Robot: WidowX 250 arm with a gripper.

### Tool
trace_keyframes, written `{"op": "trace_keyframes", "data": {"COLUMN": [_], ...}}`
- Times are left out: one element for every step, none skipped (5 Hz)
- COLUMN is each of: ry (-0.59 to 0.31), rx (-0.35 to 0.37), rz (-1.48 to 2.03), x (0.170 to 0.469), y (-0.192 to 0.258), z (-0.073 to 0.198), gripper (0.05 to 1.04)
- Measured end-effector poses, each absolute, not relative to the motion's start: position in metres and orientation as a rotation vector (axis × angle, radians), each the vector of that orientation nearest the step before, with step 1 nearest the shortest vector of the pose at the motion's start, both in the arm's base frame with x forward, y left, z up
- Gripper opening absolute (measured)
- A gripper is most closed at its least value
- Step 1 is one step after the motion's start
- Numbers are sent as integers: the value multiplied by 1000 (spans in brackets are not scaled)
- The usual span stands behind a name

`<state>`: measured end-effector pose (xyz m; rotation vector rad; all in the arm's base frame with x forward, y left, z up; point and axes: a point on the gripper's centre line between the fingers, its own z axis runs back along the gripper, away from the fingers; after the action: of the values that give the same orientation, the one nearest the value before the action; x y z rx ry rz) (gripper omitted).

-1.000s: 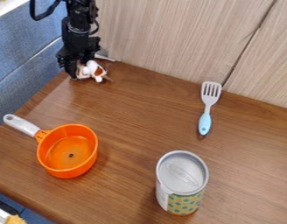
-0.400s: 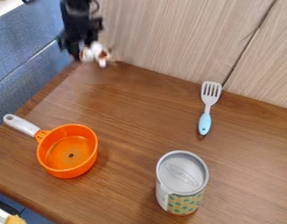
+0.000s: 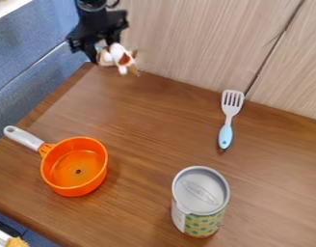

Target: Move a thing from the left corner to the middle of the table

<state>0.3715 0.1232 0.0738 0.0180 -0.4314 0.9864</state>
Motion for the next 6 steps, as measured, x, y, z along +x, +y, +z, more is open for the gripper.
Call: {"op": "trace_keyframes", "data": {"ry": [-403,-378,-317,-300,-276,-238], "rx": [-1,7,-27,-23,-64,-46], "rz": [881,752,632,481,362,318], "x": [347,324,304,296,297,297], "y": [95,70,53,49,43,47], "z": [67,58,40,25,8,-5], "gripper": [568,568,568,568,568,621]}}
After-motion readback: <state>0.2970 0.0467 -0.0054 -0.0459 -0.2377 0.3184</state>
